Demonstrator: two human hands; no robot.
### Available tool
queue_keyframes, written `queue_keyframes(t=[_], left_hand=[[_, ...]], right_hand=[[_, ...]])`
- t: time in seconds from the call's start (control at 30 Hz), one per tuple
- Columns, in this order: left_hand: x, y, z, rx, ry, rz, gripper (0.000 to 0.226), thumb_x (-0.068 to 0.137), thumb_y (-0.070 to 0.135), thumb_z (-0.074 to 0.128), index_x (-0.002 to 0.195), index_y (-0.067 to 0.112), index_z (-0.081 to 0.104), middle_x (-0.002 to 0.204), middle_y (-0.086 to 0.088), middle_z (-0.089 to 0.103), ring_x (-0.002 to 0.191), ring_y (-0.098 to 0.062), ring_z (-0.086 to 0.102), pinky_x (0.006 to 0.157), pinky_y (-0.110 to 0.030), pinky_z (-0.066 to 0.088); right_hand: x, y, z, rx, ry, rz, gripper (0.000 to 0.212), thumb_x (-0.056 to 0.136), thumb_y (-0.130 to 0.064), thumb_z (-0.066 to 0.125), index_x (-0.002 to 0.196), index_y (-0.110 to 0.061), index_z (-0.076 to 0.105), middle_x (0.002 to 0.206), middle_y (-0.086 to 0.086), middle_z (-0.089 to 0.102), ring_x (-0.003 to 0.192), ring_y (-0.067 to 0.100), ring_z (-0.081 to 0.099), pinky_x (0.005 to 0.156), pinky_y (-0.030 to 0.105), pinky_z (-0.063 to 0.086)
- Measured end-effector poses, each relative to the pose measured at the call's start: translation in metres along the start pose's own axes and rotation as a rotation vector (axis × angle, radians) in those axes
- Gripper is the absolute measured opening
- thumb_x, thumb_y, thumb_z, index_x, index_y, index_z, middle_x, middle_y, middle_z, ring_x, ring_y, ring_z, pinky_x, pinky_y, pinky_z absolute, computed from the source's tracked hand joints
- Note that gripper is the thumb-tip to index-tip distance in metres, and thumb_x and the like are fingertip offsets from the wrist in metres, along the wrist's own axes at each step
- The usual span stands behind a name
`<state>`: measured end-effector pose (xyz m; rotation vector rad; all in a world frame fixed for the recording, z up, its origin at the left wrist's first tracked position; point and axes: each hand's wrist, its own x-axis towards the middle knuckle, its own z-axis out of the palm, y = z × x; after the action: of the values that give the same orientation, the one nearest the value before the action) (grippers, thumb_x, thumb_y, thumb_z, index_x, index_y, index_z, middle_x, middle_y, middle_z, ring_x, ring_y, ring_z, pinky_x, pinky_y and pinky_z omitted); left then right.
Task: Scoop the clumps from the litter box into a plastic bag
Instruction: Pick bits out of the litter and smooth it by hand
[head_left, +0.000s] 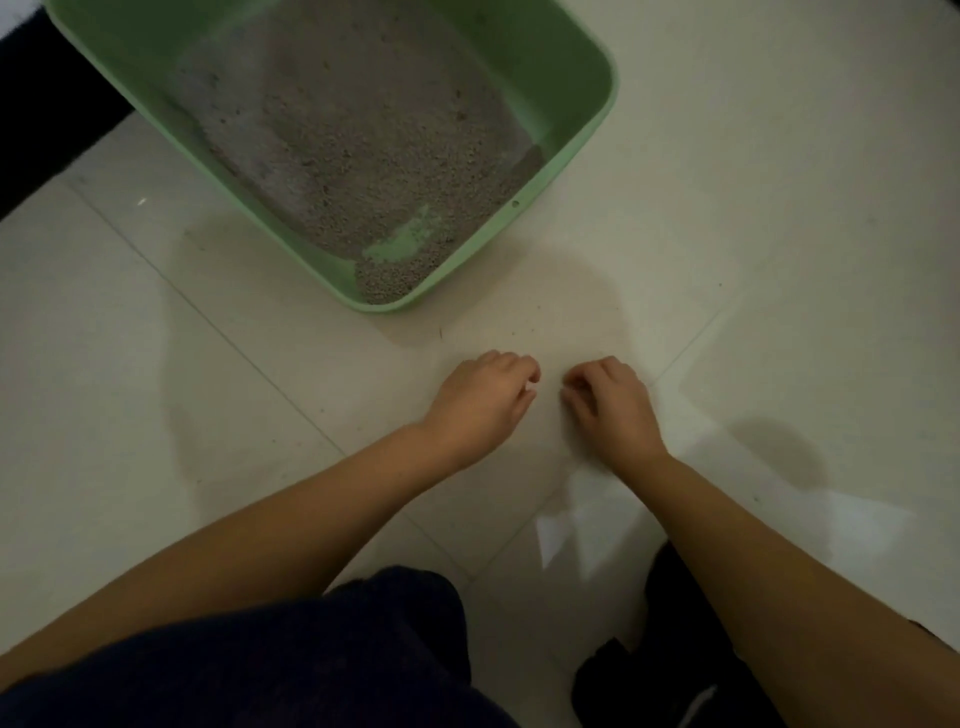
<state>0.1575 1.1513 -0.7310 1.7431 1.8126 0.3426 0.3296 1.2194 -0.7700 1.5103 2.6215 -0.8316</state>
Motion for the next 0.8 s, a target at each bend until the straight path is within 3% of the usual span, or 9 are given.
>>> queue_keyframes(t=[0.2, 0.27, 0.37, 0.67, 0.73, 0.8], left_hand=[[0.013, -0.020, 0.020, 0.164, -0.061, 0.082, 0.024, 0.067, 0.014, 0.076, 0.086, 0.007, 0.063, 0.081, -0.013, 0.062, 0.074, -0.033, 0.061, 0.060, -0.033, 0.048], [0.015, -0.021, 0.020, 0.191, -0.026, 0.122, 0.012, 0.072, 0.020, 0.068, 0.079, 0.011, 0.063, 0.075, -0.007, 0.061, 0.068, -0.028, 0.062, 0.056, -0.027, 0.046], [0.018, -0.026, 0.024, 0.225, 0.034, 0.155, 0.023, 0.077, 0.029, 0.043, 0.073, 0.015, 0.061, 0.071, -0.002, 0.060, 0.065, -0.023, 0.060, 0.053, -0.024, 0.043], [0.030, -0.030, 0.026, 0.251, 0.070, 0.244, 0.023, 0.081, 0.020, 0.042, 0.069, 0.010, 0.059, 0.068, -0.010, 0.057, 0.058, -0.028, 0.058, 0.045, -0.027, 0.041], [0.025, -0.021, 0.017, 0.157, 0.161, 0.237, 0.024, 0.084, 0.020, 0.042, 0.072, 0.008, 0.059, 0.071, -0.012, 0.057, 0.062, -0.029, 0.056, 0.046, -0.030, 0.041], [0.020, -0.002, -0.009, -0.027, 0.341, 0.219, 0.024, 0.089, 0.019, 0.042, 0.078, 0.006, 0.058, 0.076, -0.013, 0.056, 0.071, -0.023, 0.048, 0.057, -0.034, 0.040]], right_hand=[[0.000, -0.004, 0.000, -0.057, 0.048, -0.053, 0.008, 0.082, -0.017, 0.066, 0.084, -0.009, 0.065, 0.083, 0.012, 0.060, 0.075, 0.034, 0.055, 0.066, 0.038, 0.044], [0.000, -0.006, 0.000, -0.077, 0.039, -0.039, 0.008, 0.082, -0.016, 0.064, 0.083, -0.008, 0.065, 0.083, 0.012, 0.060, 0.076, 0.034, 0.055, 0.066, 0.038, 0.041], [0.003, -0.007, -0.004, -0.044, 0.013, -0.001, 0.007, 0.085, -0.014, 0.063, 0.084, -0.007, 0.064, 0.087, 0.013, 0.059, 0.082, 0.034, 0.054, 0.071, 0.040, 0.041], [0.003, -0.008, -0.013, 0.040, -0.056, 0.050, 0.016, 0.088, -0.011, 0.058, 0.103, -0.005, 0.061, 0.100, 0.012, 0.058, 0.093, 0.027, 0.052, 0.083, 0.036, 0.044], [0.003, -0.007, -0.009, -0.004, -0.046, 0.025, 0.015, 0.087, -0.010, 0.059, 0.101, -0.005, 0.062, 0.098, 0.013, 0.058, 0.090, 0.029, 0.052, 0.080, 0.039, 0.046], [0.003, -0.005, -0.006, -0.032, -0.001, -0.001, 0.010, 0.085, -0.009, 0.062, 0.094, -0.005, 0.064, 0.092, 0.015, 0.059, 0.084, 0.033, 0.053, 0.074, 0.043, 0.047]])
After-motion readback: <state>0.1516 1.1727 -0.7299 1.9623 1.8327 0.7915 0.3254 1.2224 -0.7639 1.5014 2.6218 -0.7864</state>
